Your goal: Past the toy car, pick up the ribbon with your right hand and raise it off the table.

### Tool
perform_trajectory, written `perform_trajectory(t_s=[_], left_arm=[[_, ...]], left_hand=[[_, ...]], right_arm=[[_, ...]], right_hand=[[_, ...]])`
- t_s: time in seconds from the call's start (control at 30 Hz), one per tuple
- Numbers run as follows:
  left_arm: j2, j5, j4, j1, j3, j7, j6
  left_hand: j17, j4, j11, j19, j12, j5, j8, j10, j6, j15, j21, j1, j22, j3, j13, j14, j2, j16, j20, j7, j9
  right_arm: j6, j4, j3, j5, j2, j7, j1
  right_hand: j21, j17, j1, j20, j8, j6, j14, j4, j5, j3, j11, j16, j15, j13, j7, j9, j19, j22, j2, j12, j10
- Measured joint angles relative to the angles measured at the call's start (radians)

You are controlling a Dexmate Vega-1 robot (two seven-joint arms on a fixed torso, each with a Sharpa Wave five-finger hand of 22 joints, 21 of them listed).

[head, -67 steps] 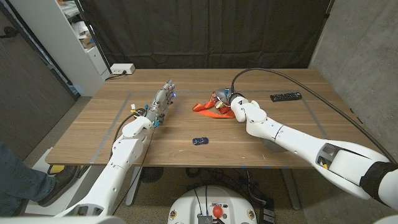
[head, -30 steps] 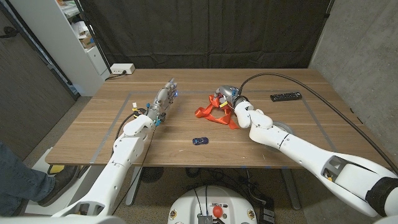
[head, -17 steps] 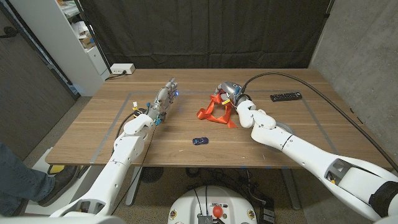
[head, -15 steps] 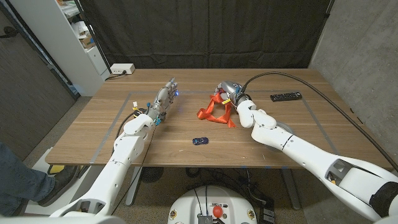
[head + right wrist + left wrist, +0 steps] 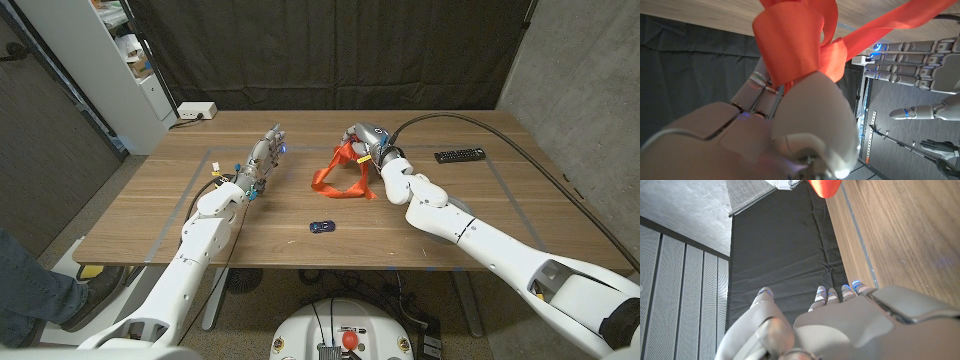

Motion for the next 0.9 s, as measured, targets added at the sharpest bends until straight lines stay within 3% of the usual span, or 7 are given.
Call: perform_trajectory(t_s=[0.9], left_arm=[[0.006,-0.002,-0.002,-0.005,0.000,-0.009,-0.006]], left_hand=[[0.000,-0.003,0.000,0.000,0.000,0.000,0.000,0.000,0.005,0.000,0.000,-0.004,0.000,0.003,0.000,0.000,0.004,0.000,0.000,0.005,-0.002]], right_arm=[[-0.005,-0.103,0.059,-0.024,-0.009,-0.012,-0.030]], right_hand=[[0.054,0.033,0.000,0.009,-0.007,0.000,0.007,0.003,0.000,0.003,0.004,-0.009,0.004,0.016,0.000,0.009,-0.016,0.005,0.000,-0.015,0.011]])
